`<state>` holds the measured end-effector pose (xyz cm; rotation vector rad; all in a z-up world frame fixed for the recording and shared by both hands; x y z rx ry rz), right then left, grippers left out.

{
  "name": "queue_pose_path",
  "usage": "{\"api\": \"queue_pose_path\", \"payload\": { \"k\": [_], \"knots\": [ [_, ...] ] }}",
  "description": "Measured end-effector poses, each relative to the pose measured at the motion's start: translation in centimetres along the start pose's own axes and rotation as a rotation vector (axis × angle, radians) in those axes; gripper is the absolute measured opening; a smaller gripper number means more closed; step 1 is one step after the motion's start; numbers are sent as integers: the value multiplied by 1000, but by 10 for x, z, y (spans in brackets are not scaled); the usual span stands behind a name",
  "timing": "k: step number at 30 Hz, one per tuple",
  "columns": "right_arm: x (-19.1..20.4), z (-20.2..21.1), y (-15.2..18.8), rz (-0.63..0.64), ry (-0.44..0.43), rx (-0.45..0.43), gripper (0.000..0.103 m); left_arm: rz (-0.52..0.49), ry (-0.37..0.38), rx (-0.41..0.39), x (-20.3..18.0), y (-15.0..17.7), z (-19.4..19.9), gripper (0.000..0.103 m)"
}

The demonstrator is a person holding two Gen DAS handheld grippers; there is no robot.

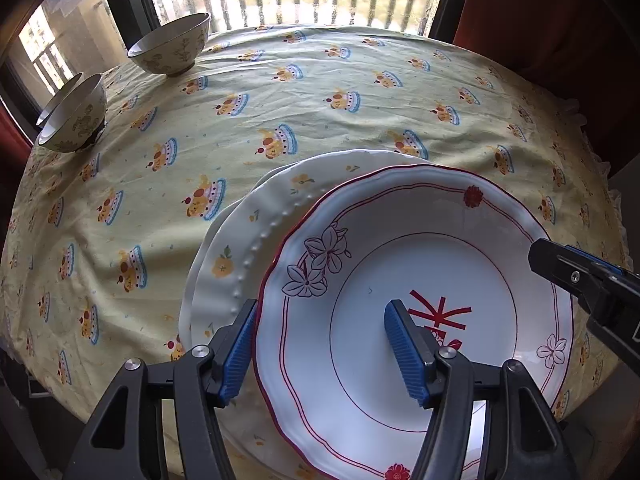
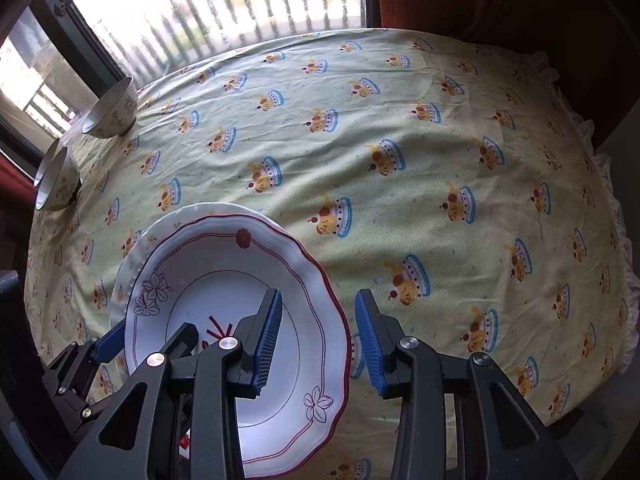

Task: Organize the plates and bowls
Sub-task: 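Carry the red-rimmed plate with the left tool onto the plate stack and open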

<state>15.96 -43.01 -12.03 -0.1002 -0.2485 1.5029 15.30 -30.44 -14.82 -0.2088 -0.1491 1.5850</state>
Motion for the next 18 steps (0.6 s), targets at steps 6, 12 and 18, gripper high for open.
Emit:
{"api": "queue_pose_path", "payload": {
  "k": [6, 12, 18],
  "knots": [
    [2, -2, -6, 68, 31, -12, 20, 12, 8, 13, 2, -1, 0, 63],
    [8, -12, -4, 79, 15, 21, 19, 10, -47, -42, 13, -9, 13, 63],
    [52, -21, -3, 138, -76, 32, 3, -12, -65, -51, 19, -17, 10, 59]
  ]
}}
Point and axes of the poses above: each gripper's, at about its wrist camera, not at the fingertips, and z roughly against the way its jaws point, x to its left, y to its underside, the point moved 9 cm from there along -z, roughly the way its jaws point, and after that the axes turned 6 degrees about x, right-handed, at the moved point
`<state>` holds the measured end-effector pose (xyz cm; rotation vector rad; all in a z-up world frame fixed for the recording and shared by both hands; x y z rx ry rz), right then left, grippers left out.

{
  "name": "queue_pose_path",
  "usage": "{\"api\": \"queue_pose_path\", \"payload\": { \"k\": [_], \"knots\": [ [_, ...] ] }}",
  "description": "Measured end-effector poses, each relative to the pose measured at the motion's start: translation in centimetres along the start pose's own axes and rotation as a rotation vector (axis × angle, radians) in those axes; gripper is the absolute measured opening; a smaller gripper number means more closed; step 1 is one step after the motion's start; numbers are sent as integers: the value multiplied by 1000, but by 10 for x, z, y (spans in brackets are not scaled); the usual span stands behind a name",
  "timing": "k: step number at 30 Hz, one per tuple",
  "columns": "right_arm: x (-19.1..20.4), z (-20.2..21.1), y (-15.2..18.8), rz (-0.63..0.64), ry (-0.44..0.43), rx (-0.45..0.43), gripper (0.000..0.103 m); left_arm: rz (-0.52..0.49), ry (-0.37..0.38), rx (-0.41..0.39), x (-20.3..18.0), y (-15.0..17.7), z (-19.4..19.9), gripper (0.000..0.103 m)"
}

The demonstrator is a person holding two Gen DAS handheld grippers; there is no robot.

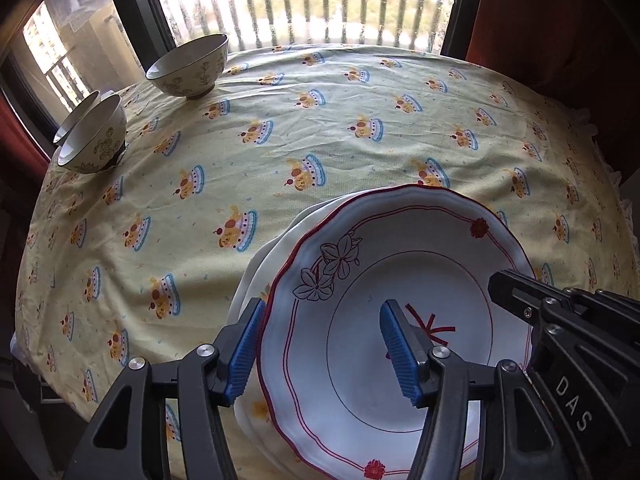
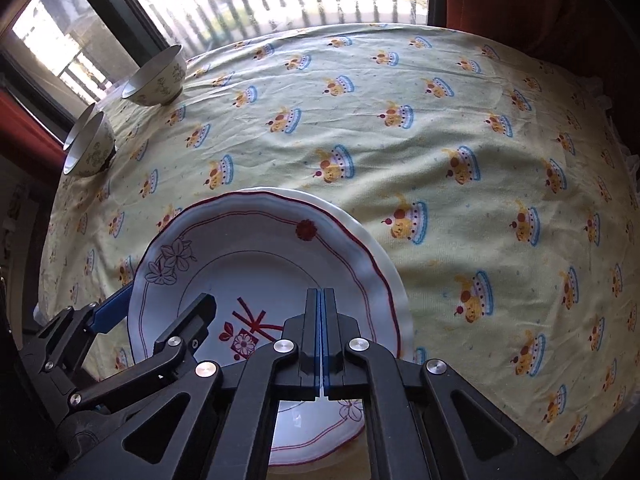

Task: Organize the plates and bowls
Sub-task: 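Carry the red-rimmed plate with the left tool onto the plate stack and open, then withdraw the left tool from the stack and move it toward the bowls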

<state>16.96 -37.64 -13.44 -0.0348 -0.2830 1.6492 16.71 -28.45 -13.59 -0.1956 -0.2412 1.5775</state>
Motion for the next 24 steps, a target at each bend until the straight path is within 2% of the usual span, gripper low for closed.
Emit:
{"api": "queue_pose_path", "payload": {
  "k": [4, 9, 13, 17, 24],
  "knots": [
    [9, -6, -1, 8, -22, 13, 3, 0, -7, 1, 2, 2, -2, 61],
    [2, -6, -1, -8, 13, 10, 3, 6, -1, 2, 3, 3, -1, 64],
    [-4, -6, 0, -22, 26, 14, 3, 29, 10, -4, 7, 4, 3, 77],
    [-2, -6, 3, -13, 17, 32, 6, 61, 20, -3, 14, 4, 8, 83],
    [11, 9, -4, 8, 7, 18, 19, 103, 9, -18, 37, -1, 25, 87]
  ]
}}
Point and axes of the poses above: each gripper's, at about its wrist camera, not at the fingertips, and z roughly against the way its jaws point, x to its left, y to its underside, the point moved 9 cm from there along -z, roughly the way its jaws point, and after that the axes turned 6 degrees about x, right-handed, at the moved point
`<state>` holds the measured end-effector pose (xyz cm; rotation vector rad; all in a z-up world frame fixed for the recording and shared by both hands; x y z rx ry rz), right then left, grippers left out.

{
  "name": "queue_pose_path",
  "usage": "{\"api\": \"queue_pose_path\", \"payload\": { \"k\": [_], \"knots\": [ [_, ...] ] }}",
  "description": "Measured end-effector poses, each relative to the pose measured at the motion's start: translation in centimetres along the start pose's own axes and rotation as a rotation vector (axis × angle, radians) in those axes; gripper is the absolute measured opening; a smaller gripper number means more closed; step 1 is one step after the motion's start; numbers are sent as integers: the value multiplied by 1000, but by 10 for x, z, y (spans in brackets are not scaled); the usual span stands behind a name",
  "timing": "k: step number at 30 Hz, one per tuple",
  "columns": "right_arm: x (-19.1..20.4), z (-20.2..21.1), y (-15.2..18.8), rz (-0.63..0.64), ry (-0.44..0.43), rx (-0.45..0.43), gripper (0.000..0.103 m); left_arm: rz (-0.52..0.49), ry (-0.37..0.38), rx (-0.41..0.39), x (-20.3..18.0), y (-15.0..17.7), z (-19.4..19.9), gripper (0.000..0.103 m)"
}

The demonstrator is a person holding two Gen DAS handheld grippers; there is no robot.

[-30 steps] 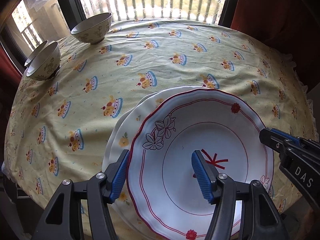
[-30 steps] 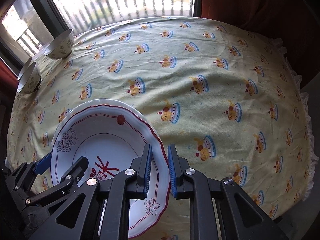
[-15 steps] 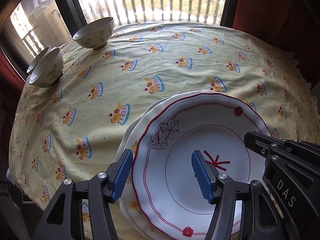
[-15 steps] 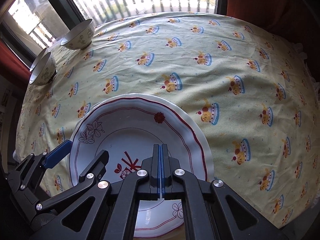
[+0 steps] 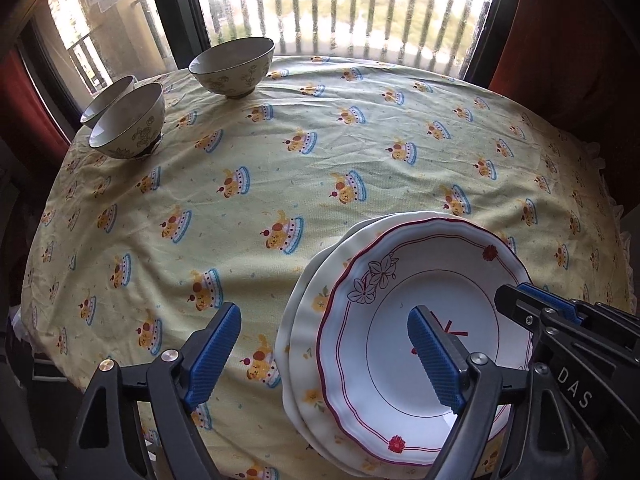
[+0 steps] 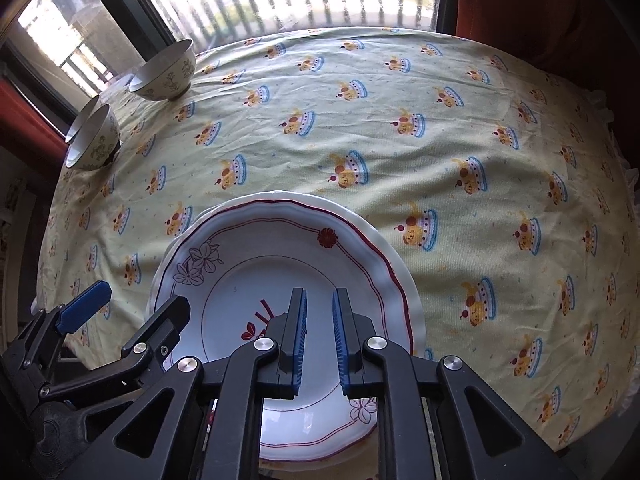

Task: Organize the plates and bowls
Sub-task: 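Withdraw the left tool from the stack and move it toward the bowls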

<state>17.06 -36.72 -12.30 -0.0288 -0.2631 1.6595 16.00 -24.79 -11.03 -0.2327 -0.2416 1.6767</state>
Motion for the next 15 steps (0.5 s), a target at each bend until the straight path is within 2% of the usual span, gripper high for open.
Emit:
{"api": "queue_pose_path", "payload": {
  "k": [4, 6, 9, 15],
  "knots": [
    [11, 8, -8, -1, 2, -17, 29, 13, 0, -24, 16, -8, 8, 87],
    [16, 9, -11, -8, 17, -21, 42, 25, 11, -27, 26, -11, 9, 88],
    [25, 9, -16, -18, 38, -33, 51, 30, 34, -27, 42, -17, 7, 89],
    [53, 7, -24, -72, 78, -62, 64, -12, 66, -38, 80, -33, 4, 89]
  ]
}}
Point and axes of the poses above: each gripper's, at about its wrist camera, not at the fingertips, and z roughly against the way its jaws point, x to its left, y to its underside, the point moved 9 cm from there along -z, roughly the way its jaws point, and after that the axes turned 6 degrees about x, right-handed, at the moved point
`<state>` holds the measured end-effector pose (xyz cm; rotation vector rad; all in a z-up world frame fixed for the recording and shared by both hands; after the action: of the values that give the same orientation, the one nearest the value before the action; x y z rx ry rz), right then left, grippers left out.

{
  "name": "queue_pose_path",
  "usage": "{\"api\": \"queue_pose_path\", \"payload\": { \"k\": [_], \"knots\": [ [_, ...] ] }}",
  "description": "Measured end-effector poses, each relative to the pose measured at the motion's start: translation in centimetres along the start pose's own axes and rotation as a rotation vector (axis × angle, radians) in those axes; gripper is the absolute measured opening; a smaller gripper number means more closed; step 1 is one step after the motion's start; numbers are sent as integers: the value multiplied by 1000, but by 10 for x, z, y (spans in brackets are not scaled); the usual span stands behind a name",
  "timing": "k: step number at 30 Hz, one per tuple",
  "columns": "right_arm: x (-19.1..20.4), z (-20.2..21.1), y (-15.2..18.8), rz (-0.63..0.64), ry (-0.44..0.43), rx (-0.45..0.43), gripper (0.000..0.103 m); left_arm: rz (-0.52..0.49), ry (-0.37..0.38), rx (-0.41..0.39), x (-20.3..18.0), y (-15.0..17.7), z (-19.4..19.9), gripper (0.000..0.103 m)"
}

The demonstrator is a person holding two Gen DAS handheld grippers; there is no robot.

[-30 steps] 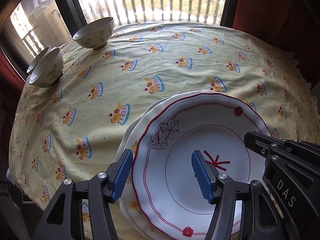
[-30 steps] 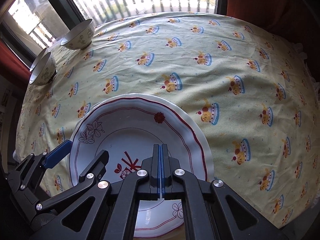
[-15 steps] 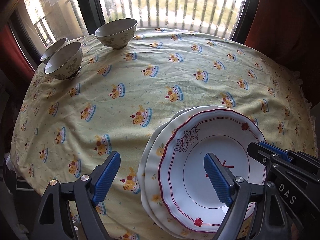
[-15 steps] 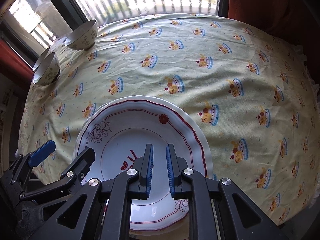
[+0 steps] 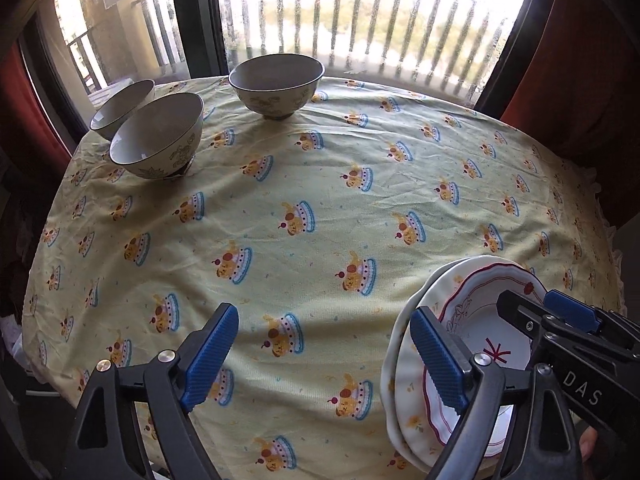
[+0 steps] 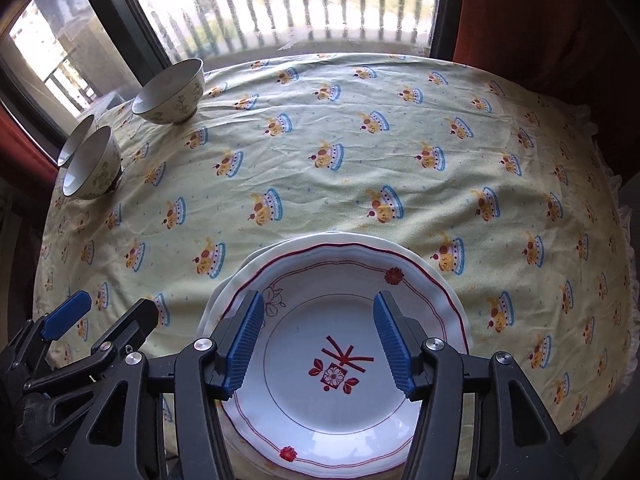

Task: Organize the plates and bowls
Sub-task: 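Withdraw the left tool from the stack and move it toward the bowls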

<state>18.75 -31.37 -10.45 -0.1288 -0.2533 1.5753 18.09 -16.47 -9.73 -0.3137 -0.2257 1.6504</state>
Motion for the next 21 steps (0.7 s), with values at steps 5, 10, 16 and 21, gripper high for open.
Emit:
{"api": "queue_pose_path", "payload": {
  "k": [5, 10, 16, 21],
  "knots": [
    [35, -3, -4, -85, 26, -1, 67, -43, 28, 18, 38, -12, -1, 89],
    [76, -2, -10, -129, 64, -27, 68, -81, 37, 2, 77, -27, 0, 89],
    [127, -4, -22, -166, 64, -70, 68, -85, 35, -30, 131, -46, 2, 89],
    [170, -7, -33, -164, 61, -97, 68, -85, 18, -53, 170, -64, 4, 89]
  ]
}}
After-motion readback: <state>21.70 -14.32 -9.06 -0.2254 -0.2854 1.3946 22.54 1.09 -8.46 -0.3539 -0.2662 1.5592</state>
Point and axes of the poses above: each gripper's, at about its wrist camera, not at the fingertips, and z roughly against the way its jaws point, x to its left, y to its underside, the point moved 9 cm from there along -z, roughly the way its jaws point, and after that the axes turned 6 degrees about x, right-handed, at the moved point
